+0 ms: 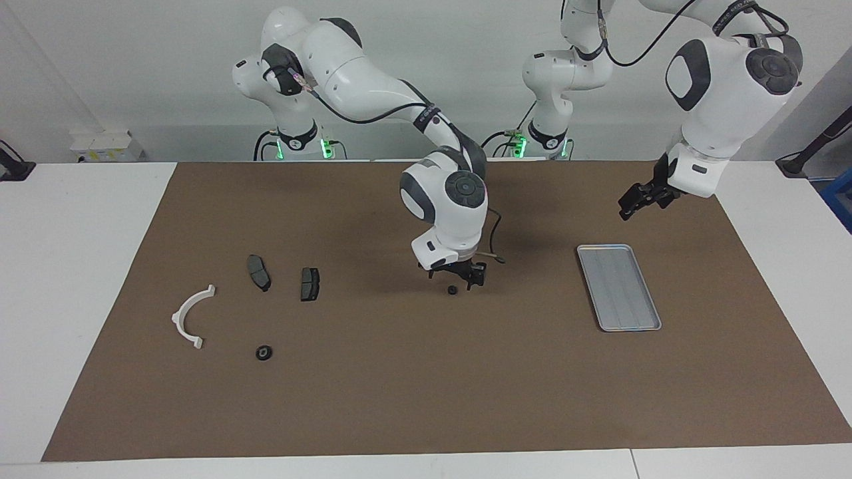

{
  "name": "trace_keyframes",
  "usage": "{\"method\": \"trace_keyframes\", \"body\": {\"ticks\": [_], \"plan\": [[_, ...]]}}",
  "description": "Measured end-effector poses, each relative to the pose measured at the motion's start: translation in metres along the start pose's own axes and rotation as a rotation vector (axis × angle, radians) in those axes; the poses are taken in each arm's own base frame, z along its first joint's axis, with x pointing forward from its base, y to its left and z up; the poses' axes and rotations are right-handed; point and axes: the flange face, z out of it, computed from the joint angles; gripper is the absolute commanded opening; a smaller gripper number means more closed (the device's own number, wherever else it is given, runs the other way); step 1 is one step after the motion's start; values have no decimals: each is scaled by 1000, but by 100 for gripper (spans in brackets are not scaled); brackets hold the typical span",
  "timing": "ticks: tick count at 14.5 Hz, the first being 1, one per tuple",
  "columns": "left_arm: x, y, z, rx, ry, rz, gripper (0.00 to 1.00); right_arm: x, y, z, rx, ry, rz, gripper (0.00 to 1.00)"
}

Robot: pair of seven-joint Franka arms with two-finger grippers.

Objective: Place bearing gear from tray to pile

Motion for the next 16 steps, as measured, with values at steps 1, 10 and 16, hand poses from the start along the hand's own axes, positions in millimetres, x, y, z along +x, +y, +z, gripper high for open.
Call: {"method": "trace_keyframes", "body": {"ticks": [1, 10, 16], "plan": [[-2, 0, -5, -2, 9, 15, 100, -2, -3, 4, 4, 2, -5, 100], [-13, -14, -30, -6, 27, 97, 100, -6, -7, 29, 6, 16, -17, 95], [-15, -15, -42, -4, 29, 99, 100, -7, -4, 36, -2, 11, -17, 66]]}}
